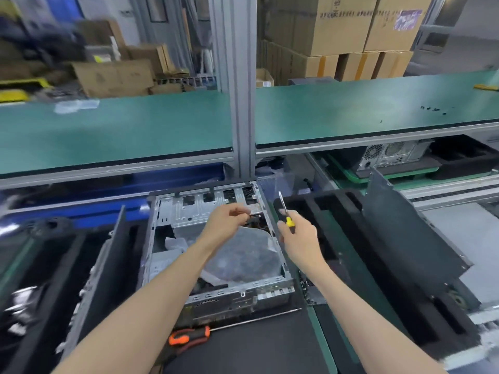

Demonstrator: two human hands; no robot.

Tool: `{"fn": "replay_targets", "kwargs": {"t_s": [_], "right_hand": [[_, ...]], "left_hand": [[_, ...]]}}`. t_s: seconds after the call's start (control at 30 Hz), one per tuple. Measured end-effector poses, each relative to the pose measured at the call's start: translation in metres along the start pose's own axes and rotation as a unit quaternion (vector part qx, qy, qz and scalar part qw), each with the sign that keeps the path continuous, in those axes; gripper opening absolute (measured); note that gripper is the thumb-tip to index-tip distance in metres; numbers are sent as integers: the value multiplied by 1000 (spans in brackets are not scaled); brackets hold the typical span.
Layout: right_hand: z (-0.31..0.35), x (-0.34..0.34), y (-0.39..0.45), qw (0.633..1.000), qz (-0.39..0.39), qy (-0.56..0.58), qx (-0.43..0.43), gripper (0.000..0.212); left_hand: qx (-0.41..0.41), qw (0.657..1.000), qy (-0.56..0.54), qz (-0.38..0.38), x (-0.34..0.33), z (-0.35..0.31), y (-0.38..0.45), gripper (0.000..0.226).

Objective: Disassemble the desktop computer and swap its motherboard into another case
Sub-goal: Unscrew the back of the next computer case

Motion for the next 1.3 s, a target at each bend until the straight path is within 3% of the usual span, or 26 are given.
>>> {"fn": "replay_targets", "kwargs": {"t_s": [0.07,0.2,0.33,0.43,0.53,0.63,0.7,0.9,1.0,1.13,1.3], "right_hand": [[5,-29,-7,996,60,-64,6,15],[21,-66,-17,972,118,-189,68,18],[30,-93,-17,944,162,-268,100,16],[28,-106,-15,924,191,-320,83,22],[23,-112,-13,912,205,-346,76,18],[15,-112,-6,913,207,-346,70,10],[13,-111,-4,917,201,-335,80,6],[15,-99,5,946,156,-273,78,26],[23,-88,17,963,121,-233,57,18],[34,-60,36,994,4,-109,27,15],[38,-34,41,995,-90,-22,-26,24]], "left_hand": [[-15,996,87,-12,24,21,-2,17],[-14,974,227,-12,46,55,-12,15],[-8,900,436,-21,50,67,-26,14],[34,862,505,27,42,79,-38,13],[73,871,482,63,38,94,-39,30],[93,892,436,76,38,98,-38,23],[106,916,385,36,43,95,-36,5],[45,972,181,-145,71,60,-28,29],[-10,973,94,-212,94,32,-26,29],[-13,963,19,-268,122,25,-25,31],[-16,964,-11,-266,141,25,-21,43]]}}
Point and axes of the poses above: each hand's wrist, its own y-axis towards the middle knuckle, its own x-axis out of the back of the hand, z = x × y, the point moved 8 cm from there along y, towards the middle knuckle, and after that the axes turned 10 degrees about -z, right-handed, at the moved point
